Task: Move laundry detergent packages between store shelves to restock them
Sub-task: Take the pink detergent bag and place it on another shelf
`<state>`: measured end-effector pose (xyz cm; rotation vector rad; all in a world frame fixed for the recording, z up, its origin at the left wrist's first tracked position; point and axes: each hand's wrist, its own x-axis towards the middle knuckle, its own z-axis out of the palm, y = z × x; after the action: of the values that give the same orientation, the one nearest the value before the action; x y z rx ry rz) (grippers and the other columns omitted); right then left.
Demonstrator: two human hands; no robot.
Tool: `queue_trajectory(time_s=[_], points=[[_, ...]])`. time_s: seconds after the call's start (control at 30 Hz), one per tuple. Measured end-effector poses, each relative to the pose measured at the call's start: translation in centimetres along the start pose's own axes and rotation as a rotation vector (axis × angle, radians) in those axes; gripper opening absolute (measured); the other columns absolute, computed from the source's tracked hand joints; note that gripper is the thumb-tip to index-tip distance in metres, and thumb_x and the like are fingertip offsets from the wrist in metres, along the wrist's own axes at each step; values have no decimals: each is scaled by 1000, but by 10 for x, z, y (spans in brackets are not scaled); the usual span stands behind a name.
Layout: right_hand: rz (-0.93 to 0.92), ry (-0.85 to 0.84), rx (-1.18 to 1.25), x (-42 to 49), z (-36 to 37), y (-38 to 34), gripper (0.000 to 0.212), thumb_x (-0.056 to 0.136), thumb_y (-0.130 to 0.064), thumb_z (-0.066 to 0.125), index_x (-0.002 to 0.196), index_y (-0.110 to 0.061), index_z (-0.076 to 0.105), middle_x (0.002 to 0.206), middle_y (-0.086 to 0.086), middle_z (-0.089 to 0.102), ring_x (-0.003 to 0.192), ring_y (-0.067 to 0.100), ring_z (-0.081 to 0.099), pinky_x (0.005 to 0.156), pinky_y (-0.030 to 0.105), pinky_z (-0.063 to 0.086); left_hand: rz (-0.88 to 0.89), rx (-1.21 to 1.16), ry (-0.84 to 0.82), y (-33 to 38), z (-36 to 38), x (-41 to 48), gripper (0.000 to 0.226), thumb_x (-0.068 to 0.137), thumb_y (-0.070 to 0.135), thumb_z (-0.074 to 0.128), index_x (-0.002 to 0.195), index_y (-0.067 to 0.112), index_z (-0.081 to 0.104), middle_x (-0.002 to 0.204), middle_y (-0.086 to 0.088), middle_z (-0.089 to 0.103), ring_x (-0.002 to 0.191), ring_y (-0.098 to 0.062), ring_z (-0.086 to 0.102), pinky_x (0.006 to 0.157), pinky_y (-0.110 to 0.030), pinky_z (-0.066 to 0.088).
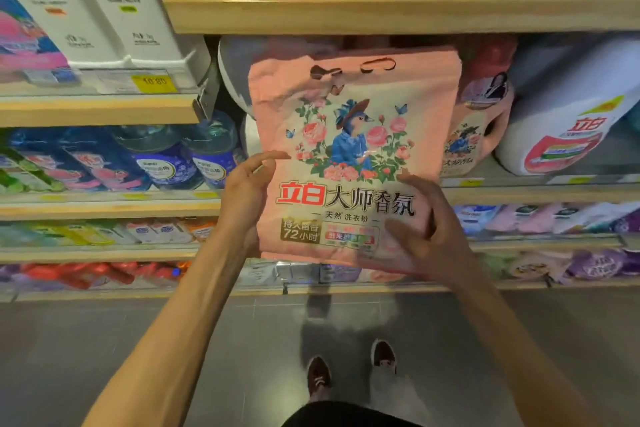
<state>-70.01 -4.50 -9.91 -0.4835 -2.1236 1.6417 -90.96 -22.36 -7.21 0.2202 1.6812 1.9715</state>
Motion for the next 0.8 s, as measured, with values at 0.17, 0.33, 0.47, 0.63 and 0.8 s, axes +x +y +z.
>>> queue_trajectory(time_s=[0.17, 0.33, 0.47, 0.63, 0.8], points=[[119, 162, 89, -41, 20, 5, 45, 83, 0, 74, 117, -24, 56, 124, 0, 62, 103, 7, 68, 71, 20, 58, -112, 217, -11, -12, -17, -23, 22, 105, 12, 49, 113, 10, 69, 59, 0, 66, 56, -19, 58, 48, -22, 43], [151, 255, 133, -70, 13, 1, 42, 83, -1, 75, 117, -16, 57, 119, 4, 68, 96, 7, 71, 67, 18, 57, -161, 39, -292, -17, -20, -71, 53, 99, 9, 57, 145, 33, 45, 124, -8, 72, 106, -19, 72, 86, -36, 60], [141, 248, 239, -98, -4, -4, 44, 85, 4, 72, 121, -14, 55, 120, 8, 70, 110, 22, 68, 83, 35, 60, -105, 185, -475, -30, -18, -106, 99, 86, 15, 72, 154, 53, 12, 144, 5, 58, 127, -17, 60, 106, -41, 48], [118, 273, 243, -151, -21, -8, 49, 85, 3, 71, 125, -18, 56, 122, 5, 69, 114, 22, 67, 87, 36, 59, -174, 172, -429, -45, -3, -164, 68, 91, 38, 64, 151, 39, 34, 132, 7, 68, 120, -21, 66, 103, -49, 51], [81, 279, 205, -214, -35, -18, 49, 86, 4, 70, 127, -17, 55, 127, 9, 65, 111, 16, 67, 90, 32, 58, -194, 189, -363, -60, 11, -229, 46, 88, 43, 63, 125, 16, 64, 117, -7, 75, 107, -27, 73, 94, -45, 56]])
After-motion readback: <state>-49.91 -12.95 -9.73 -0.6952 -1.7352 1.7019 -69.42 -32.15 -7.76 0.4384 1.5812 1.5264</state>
